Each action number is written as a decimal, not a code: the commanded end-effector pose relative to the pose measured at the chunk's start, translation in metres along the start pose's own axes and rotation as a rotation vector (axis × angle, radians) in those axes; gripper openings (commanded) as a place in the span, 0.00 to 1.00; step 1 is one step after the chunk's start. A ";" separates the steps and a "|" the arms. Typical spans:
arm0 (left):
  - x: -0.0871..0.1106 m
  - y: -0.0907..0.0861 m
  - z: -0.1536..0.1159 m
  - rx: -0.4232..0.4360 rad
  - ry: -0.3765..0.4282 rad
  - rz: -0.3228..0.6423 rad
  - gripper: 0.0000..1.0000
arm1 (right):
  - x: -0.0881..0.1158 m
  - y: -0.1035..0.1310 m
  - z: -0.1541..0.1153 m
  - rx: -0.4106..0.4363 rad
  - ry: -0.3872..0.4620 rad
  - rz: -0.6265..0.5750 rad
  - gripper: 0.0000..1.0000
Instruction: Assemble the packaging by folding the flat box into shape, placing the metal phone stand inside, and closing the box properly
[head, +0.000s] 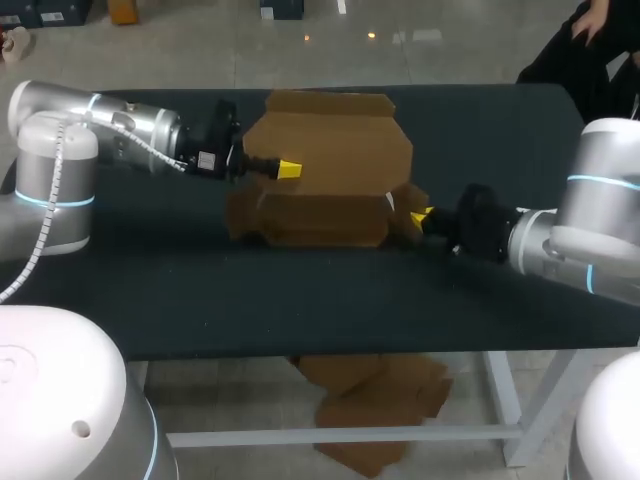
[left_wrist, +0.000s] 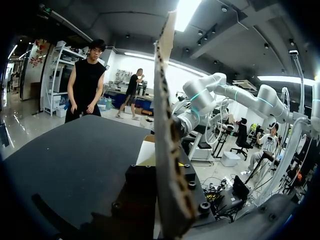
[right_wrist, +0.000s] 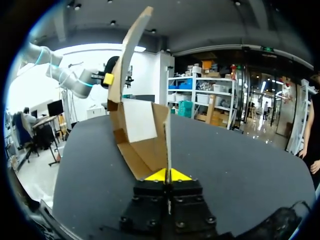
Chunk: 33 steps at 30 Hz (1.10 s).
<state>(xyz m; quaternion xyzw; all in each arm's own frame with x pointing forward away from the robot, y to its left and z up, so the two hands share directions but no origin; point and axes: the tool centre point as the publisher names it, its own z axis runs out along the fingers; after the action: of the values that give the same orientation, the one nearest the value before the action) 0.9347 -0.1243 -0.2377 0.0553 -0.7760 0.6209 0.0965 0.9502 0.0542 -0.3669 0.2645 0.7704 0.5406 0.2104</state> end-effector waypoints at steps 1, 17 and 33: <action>0.000 0.002 0.000 -0.002 0.003 0.000 0.00 | 0.006 0.001 0.005 -0.006 -0.011 -0.001 0.00; 0.000 0.002 0.000 -0.002 0.003 0.000 0.00 | 0.019 0.002 0.010 -0.008 -0.065 0.037 0.13; 0.000 0.002 0.000 -0.002 0.003 0.000 0.00 | 0.038 0.005 0.019 0.003 -0.094 0.029 0.38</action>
<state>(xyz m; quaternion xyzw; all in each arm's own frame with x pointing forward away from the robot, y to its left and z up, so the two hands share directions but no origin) 0.9344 -0.1229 -0.2373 0.0552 -0.7760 0.6209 0.0964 0.9341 0.0856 -0.3678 0.2933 0.7603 0.5344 0.2243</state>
